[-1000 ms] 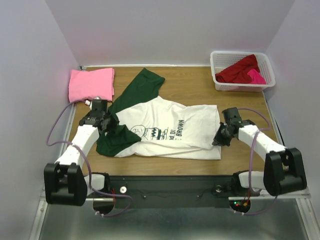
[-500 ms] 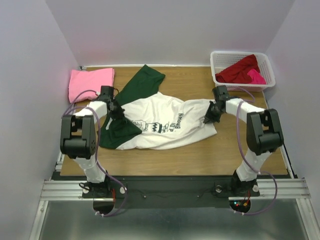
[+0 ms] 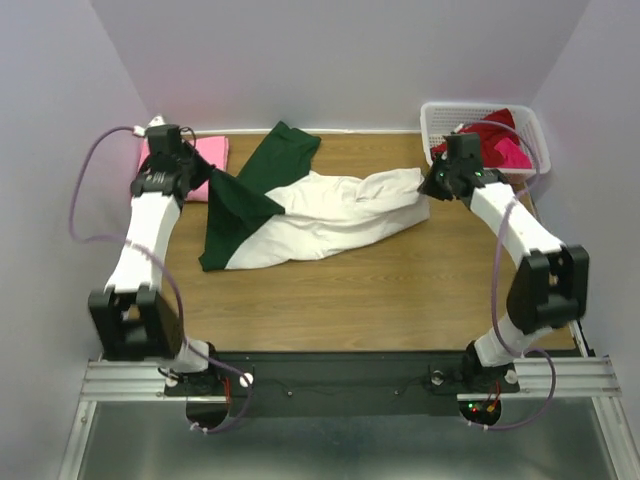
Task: Fold and stack the t-shirts
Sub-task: Flatten the tshirt out
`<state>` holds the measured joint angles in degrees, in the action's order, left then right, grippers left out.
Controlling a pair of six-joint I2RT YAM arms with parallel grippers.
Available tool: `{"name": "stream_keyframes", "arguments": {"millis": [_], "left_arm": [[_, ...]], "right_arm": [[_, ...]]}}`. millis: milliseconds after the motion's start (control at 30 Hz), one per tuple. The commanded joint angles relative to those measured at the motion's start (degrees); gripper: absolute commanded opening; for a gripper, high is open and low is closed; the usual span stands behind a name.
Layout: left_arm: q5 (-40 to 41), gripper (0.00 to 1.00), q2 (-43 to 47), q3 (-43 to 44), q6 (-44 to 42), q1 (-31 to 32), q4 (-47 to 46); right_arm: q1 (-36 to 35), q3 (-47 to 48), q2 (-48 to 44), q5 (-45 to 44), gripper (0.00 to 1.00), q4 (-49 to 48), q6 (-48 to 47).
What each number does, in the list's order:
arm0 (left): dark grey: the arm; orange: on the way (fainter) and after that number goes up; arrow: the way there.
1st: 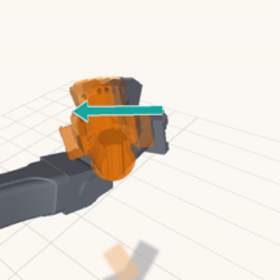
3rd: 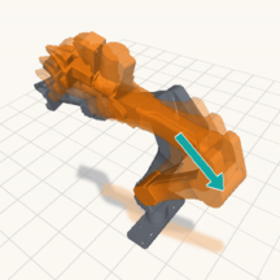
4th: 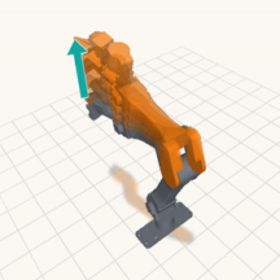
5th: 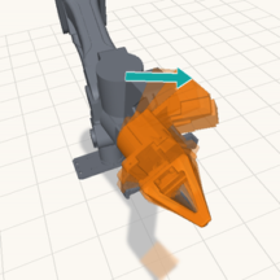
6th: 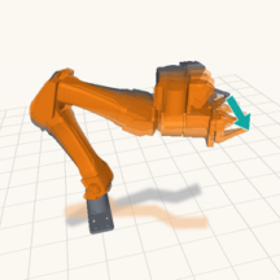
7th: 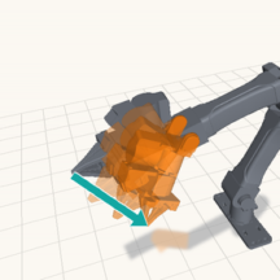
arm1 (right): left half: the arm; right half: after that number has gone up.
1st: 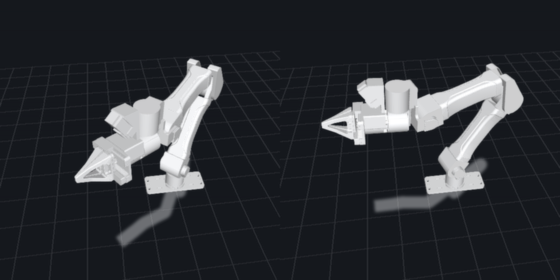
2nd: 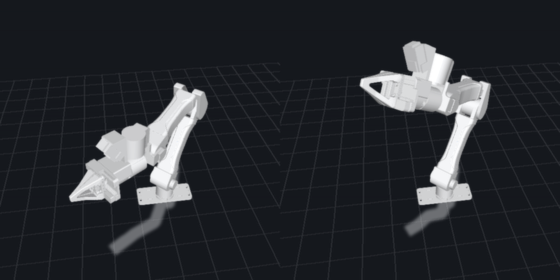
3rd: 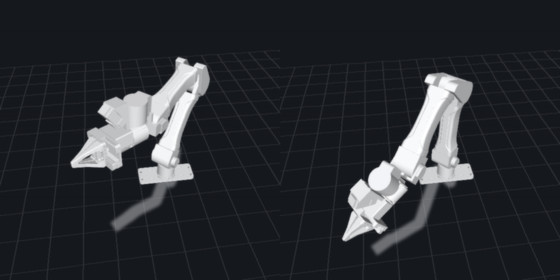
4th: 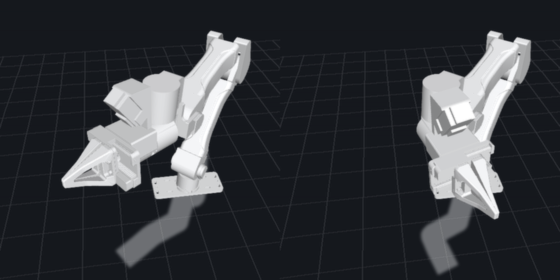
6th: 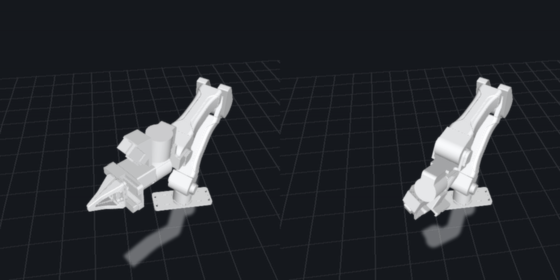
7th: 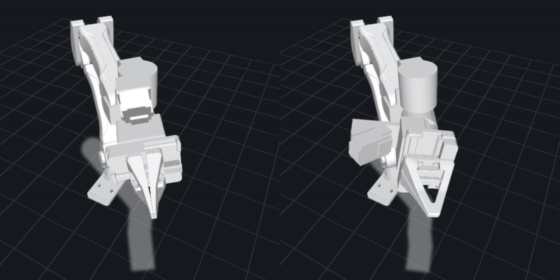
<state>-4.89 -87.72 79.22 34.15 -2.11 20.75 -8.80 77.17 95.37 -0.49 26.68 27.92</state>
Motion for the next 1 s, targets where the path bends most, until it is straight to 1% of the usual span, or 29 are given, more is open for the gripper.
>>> {"name": "stream_keyframes", "arguments": {"millis": [0,33,67,100,133,167,200,233,267,333,367,400,533,567,600,633,667,700,767,800,833,867,900,933,967], "left_arm": [[7.9,0.00,21.6,-8.6,3.4,-0.2,2.7],[10.7,0.00,25.3,-11.2,4.7,-0.2,3.4],[11.7,0.00,32.3,-16.8,8.1,-0.2,4.7],[13.3,0.00,35.7,-19.7,11.3,-0.2,5.5],[13.7,0.00,38.7,-22.3,11.3,-0.2,6.5],[13.7,0.00,44.2,-27.1,14.2,-0.2,9.0],[13.1,0.00,46.7,-29.3,15.2,-0.2,10.3],[12.3,0.00,49.1,-31.2,16.6,-0.2,11.5],[11.5,0.00,53.4,-34.2,18.2,-0.2,13.9],[10.1,0.00,56.9,-36.1,19.1,-0.2,16.7],[9.4,0.00,60.0,-37.3,19.5,-0.2,19.8],[9.3,0.00,61.4,-37.6,19.5,-0.1,21.6],[9.7,0.01,69.3,-36.4,18.7,-0.1,30.7],[10.0,0.02,69.4,-35.5,19.0,-0.2,32.5],[10.8,0.02,71.5,-33.1,19.8,-0.1,34.3],[12.1,0.03,72.3,-32.1,20.5,-0.1,36.0],[12.3,0.09,73.8,-30.5,20.2,-0.1,37.9],[12.3,0.15,74.2,-29.9,20.0,-0.1,39.2],[12.4,0.31,75.2,-27.7,19.6,-0.1,42.0],[12.5,0.51,75.5,-26.8,19.3,-0.1,42.7],[13.1,0.62,75.8,-25.8,18.9,-0.1,43.1],[13.8,0.70,76.3,-24.7,17.1,-0.1,43.1],[14.5,0.86,76.4,-22.0,16.3,-0.1,43.1],[16.5,0.90,76.2,-20.4,15.8,-0.1,43.1],[17.4,0.91,75.8,-18.5,15.0,-0.1,43.1]], "right_arm": [[0.3,-7.9,-14.1,-2.0,0.01,0.9,-1.8],[0.3,-10.5,-19.6,-1.6,0.01,1.2,-1.4],[0.4,-12.5,-22.0,-0.6,0.01,2.3,-0.5],[0.4,-16.9,-26.9,0.2,0.01,3.0,0.7],[0.4,-18.9,-26.9,0.2,0.01,3.7,0.7],[0.3,-20.6,-31.3,2.6,0.01,5.6,2.0],[0.3,-24.5,-33.7,3.1,0.01,6.7,3.1],[0.4,-26.3,-35.9,3.4,0.01,7.9,4.0],[0.4,-28.3,-40.5,4.1,0.01,9.9,5.5],[0.4,-31.4,-44.4,4.5,0.01,12.1,6.9],[0.4,-34.2,-48.0,4.2,0.02,15.1,8.5],[0.4,-35.2,-49.5,3.8,0.05,16.7,9.5],[0.3,-39.5,-56.6,4.1,0.09,25.3,14.5],[0.4,-39.5,-57.9,4.7,0.09,26.1,14.9],[0.4,-39.2,-61.0,5.8,0.12,26.6,14.9],[0.3,-38.6,-62.1,6.2,0.18,27.6,16.3],[0.3,-37.1,-63.3,5.8,0.35,30.2,18.7],[0.4,-37.1,-64.2,6.3,0.43,30.8,18.8],[0.4,-35.9,-65.6,6.6,0.55,33.2,19.3],[0.4,-35.6,-65.9,6.6,0.60,33.5,19.0],[0.3,-34.5,-66.5,5.6,0.66,33.8,18.7],[0.4,-34.0,-66.5,4.8,0.69,34.1,18.1],[0.3,-33.2,-66.6,3.8,0.74,33.9,17.8],[0.3,-31.7,-66.3,3.0,0.75,33.4,17.2],[0.4,-31.3,-64.7,3.4,0.75,31.1,14.6]]}}
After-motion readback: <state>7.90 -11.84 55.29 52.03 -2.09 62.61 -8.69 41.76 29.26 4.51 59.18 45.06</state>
